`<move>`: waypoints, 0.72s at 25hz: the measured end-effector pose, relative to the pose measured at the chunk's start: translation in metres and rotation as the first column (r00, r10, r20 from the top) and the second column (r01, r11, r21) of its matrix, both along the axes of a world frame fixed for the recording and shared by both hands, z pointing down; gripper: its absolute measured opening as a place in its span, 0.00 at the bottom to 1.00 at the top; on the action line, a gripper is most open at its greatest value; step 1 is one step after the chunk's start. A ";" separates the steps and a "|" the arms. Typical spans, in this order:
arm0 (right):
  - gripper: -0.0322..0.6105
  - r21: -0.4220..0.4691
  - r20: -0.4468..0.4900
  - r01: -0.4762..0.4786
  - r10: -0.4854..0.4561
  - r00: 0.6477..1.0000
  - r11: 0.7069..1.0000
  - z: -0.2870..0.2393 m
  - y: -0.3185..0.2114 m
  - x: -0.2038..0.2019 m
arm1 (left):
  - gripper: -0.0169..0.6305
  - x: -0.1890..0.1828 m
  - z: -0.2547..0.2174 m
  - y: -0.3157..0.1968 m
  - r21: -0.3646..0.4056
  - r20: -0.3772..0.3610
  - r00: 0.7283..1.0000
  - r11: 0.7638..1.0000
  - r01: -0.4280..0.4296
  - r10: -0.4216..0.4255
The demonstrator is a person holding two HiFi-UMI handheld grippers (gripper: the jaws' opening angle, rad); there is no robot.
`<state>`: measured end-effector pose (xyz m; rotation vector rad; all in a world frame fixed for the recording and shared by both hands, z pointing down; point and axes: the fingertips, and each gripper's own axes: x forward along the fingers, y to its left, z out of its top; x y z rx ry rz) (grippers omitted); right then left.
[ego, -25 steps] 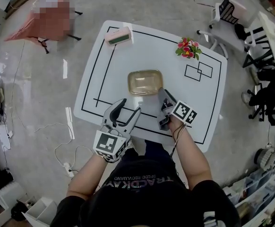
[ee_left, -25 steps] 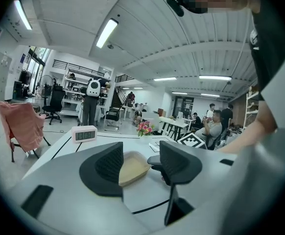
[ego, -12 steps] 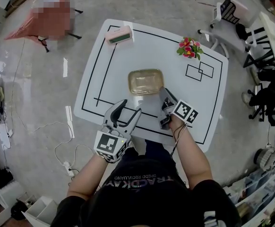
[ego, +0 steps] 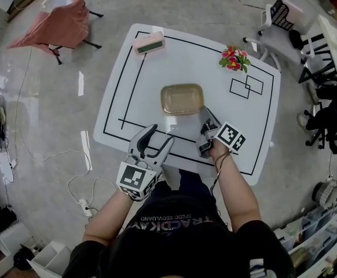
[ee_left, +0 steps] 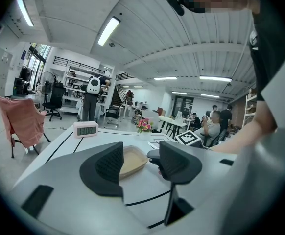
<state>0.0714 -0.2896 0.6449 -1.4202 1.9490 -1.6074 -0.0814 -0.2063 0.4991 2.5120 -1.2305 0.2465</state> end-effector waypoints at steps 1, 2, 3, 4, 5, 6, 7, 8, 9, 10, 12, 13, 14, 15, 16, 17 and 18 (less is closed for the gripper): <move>0.23 -0.002 0.002 0.002 -0.002 1.000 1.000 0.001 0.000 -0.002 | 0.39 -0.001 0.000 0.001 -0.001 0.000 1.000 1.000 0.001 -0.001; 0.23 -0.004 0.005 0.004 -0.004 1.000 1.000 0.001 -0.001 -0.003 | 0.39 -0.002 0.000 0.001 -0.001 -0.001 1.000 1.000 0.001 -0.001; 0.23 -0.006 0.005 0.007 -0.007 1.000 1.000 0.002 -0.001 -0.005 | 0.39 -0.002 0.000 0.002 -0.001 -0.002 1.000 1.000 0.001 -0.001; 0.23 -0.008 0.001 0.012 -0.012 1.000 1.000 0.002 -0.001 -0.006 | 0.39 -0.003 0.000 0.002 -0.001 -0.003 1.000 1.000 0.001 -0.001; 0.23 -0.010 -0.007 0.017 -0.017 1.000 1.000 0.002 -0.001 -0.007 | 0.39 -0.003 -0.001 0.001 -0.001 -0.003 1.000 1.000 0.000 0.000; 0.23 -0.011 -0.016 0.021 -0.021 1.000 1.000 0.002 -0.001 -0.008 | 0.39 -0.003 -0.001 0.001 -0.002 -0.003 1.000 1.000 0.001 -0.001; 0.22 -0.012 -0.023 0.023 -0.024 0.999 1.000 0.002 -0.002 -0.008 | 0.39 -0.004 -0.002 0.000 -0.002 -0.004 1.000 1.000 0.001 -0.001; 0.21 -0.011 -0.028 0.024 -0.025 0.999 1.000 0.002 -0.002 -0.008 | 0.39 -0.004 -0.002 -0.001 -0.002 -0.005 1.000 1.000 0.001 -0.001; 0.21 -0.010 -0.034 0.025 -0.025 0.999 1.000 0.001 -0.002 -0.008 | 0.39 -0.004 -0.002 -0.001 -0.002 -0.007 1.000 1.000 0.001 -0.001; 0.21 -0.008 -0.040 0.026 -0.026 0.999 1.000 0.000 -0.002 -0.008 | 0.38 -0.003 -0.002 -0.001 -0.001 -0.009 1.000 1.000 0.000 0.000; 0.20 -0.001 -0.051 0.026 -0.027 0.998 1.000 -0.003 0.000 -0.007 | 0.38 -0.003 -0.001 0.000 0.000 -0.012 1.000 1.000 -0.003 0.003; 0.19 0.003 -0.057 0.027 -0.027 0.998 1.000 -0.005 0.001 -0.007 | 0.38 -0.003 -0.002 0.001 0.000 -0.013 1.000 1.000 -0.004 0.004; 0.19 0.008 -0.062 0.028 -0.028 0.998 1.000 -0.007 0.003 -0.006 | 0.38 -0.003 -0.002 0.001 0.000 -0.014 1.000 1.000 -0.006 0.006; 0.18 0.014 -0.064 0.030 -0.029 0.998 0.999 -0.009 0.003 -0.006 | 0.38 -0.002 -0.002 0.002 0.001 -0.015 1.000 1.000 -0.008 0.008; 0.17 0.021 -0.064 0.030 -0.029 0.998 0.999 -0.011 0.004 -0.006 | 0.38 -0.002 -0.002 0.002 0.001 -0.016 1.000 1.000 -0.010 0.010; 0.17 0.028 -0.063 0.029 -0.028 0.998 0.999 -0.014 0.004 -0.005 | 0.38 -0.001 -0.002 0.003 0.002 -0.017 1.000 1.000 -0.012 0.012; 0.17 0.036 -0.060 0.029 -0.026 0.998 0.999 -0.017 0.005 -0.004 | 0.38 0.000 -0.003 0.003 0.004 -0.018 1.000 1.000 -0.014 0.014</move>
